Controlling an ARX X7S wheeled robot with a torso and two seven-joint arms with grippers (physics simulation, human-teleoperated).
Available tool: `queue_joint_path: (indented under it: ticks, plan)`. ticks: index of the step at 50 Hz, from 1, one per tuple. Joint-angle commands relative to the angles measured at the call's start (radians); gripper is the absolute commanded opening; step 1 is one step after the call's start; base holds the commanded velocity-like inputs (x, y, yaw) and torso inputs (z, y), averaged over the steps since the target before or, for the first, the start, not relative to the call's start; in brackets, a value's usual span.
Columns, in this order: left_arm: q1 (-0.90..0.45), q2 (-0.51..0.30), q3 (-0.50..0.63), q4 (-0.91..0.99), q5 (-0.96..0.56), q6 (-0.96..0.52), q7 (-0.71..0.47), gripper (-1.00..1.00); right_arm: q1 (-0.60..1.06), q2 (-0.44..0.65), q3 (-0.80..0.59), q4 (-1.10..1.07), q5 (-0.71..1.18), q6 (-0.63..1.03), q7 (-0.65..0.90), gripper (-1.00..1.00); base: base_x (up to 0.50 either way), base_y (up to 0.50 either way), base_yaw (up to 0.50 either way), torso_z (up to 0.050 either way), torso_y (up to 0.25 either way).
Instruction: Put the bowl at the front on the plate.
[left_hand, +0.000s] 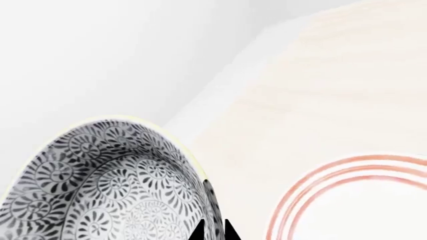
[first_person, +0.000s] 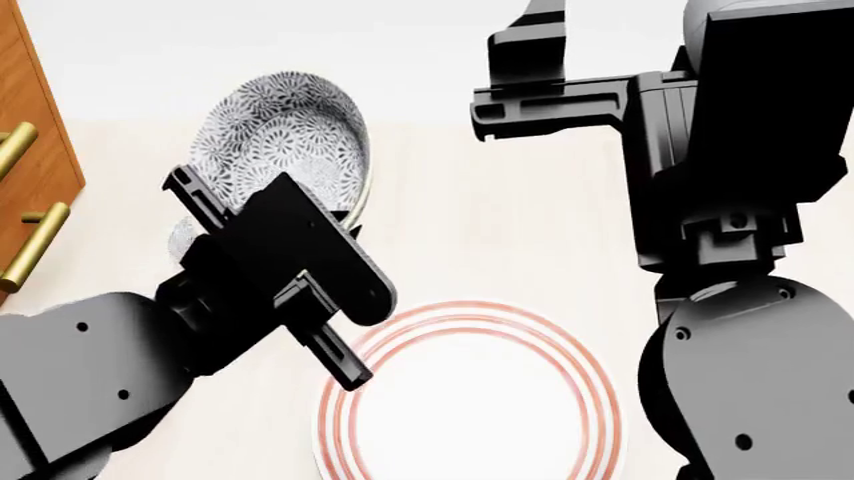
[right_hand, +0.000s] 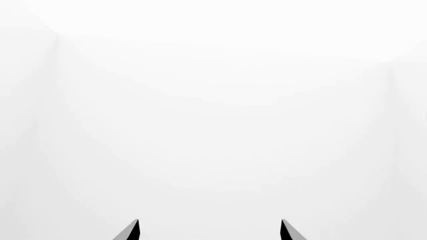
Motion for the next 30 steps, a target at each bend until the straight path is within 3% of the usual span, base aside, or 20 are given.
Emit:
queue_joint_path:
  ticks: [1,30]
  plan:
    - [-0.035,0.039,0.054,-0.102,0.073,0.053,0.056,-1.00,-0.004,0.007,0.004,-0.005,0.000,0.002,0.008,1.00,0.00,0.00,0.00,0.000,0.000]
    - [-0.094,0.164,0.120,-0.482,0.173,0.255,0.196,-1.00,0.016,0.009,0.008,-0.017,0.011,0.006,0.018,1.00,0.00,0.00,0.00,0.000,0.000]
